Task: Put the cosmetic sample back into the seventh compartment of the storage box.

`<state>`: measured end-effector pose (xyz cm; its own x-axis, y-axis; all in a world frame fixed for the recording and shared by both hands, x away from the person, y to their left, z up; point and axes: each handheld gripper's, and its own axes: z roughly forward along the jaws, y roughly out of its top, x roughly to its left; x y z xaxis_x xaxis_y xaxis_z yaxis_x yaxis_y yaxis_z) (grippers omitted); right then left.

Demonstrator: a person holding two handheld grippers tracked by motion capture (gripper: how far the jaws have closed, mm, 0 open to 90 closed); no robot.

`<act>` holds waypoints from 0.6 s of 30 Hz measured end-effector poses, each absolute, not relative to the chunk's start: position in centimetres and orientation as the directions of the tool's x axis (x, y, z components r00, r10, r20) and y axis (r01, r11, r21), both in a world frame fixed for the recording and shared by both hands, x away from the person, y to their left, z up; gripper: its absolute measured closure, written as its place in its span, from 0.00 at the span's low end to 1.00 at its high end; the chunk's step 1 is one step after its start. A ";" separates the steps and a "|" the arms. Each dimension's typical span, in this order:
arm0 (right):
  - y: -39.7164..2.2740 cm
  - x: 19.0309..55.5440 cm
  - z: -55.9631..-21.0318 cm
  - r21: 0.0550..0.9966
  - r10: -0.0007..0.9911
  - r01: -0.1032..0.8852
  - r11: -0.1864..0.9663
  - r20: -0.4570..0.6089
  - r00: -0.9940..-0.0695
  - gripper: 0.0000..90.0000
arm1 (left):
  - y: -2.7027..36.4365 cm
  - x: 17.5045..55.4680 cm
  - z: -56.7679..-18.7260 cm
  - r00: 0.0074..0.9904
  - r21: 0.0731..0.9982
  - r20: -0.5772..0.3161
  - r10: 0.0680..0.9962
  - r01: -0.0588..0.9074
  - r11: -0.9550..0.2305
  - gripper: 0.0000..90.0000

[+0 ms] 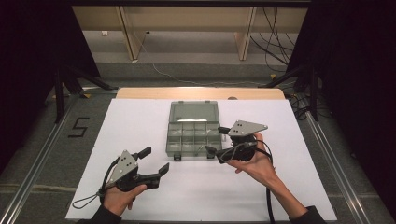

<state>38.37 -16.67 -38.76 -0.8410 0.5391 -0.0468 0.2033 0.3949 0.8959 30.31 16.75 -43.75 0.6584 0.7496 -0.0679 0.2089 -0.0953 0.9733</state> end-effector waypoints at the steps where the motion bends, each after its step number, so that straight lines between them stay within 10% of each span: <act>1: -16.7 38.2 -38.7 0.895 0.540 0.216 0.391 -0.034 -0.841 0.22 | 16.7 30.3 -43.8 0.659 0.973 -0.067 0.749 0.209 -0.097 0.18; 18: -18.2 36.9 -39.3 0.923 0.552 0.217 0.316 0.007 -0.834 0.22 | 16.7 30.3 -43.8 0.659 0.972 -0.072 0.748 0.213 -0.094 0.18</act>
<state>36.86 -18.20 -39.27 -0.8339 0.5519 0.0073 0.2174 0.3162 0.9234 30.32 16.71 -43.77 0.6592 0.7485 -0.0725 0.2134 -0.0938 0.9725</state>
